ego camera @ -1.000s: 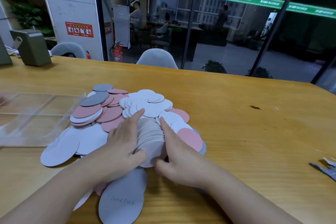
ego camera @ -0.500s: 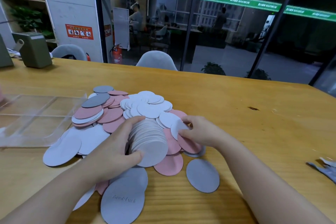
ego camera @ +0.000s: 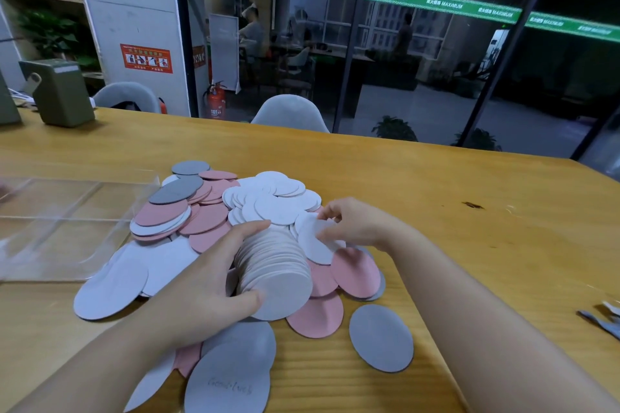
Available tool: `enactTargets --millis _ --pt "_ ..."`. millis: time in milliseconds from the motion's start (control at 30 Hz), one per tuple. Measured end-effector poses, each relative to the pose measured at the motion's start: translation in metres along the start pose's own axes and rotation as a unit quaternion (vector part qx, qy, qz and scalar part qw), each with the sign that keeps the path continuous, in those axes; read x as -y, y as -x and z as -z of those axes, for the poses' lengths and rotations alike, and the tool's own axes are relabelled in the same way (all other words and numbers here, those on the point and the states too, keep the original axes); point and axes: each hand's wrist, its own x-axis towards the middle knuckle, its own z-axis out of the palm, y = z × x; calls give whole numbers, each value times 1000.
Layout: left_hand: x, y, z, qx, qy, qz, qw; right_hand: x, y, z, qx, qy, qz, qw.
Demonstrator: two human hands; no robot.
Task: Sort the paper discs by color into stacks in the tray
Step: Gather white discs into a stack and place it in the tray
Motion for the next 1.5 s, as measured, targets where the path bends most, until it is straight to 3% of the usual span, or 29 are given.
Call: enactTargets --millis 133,333,500,867,1133,1500 --pt "1 0 0 -3 -3 0 1000 -6 -6 -1 -39 34 23 998" --pt "3 -1 1 5 0 4 1000 -19 0 1 -108 -76 62 989" --pt "3 0 0 2 4 7 1000 -29 8 6 -163 -99 103 976" --pt "3 0 -1 -3 2 3 1000 -43 28 2 -170 -236 136 947" --pt "3 -1 -6 -28 2 13 1000 -33 75 -6 -130 -376 195 896" --pt "8 -3 -3 -13 -19 15 1000 -19 90 -60 -190 -179 197 945"
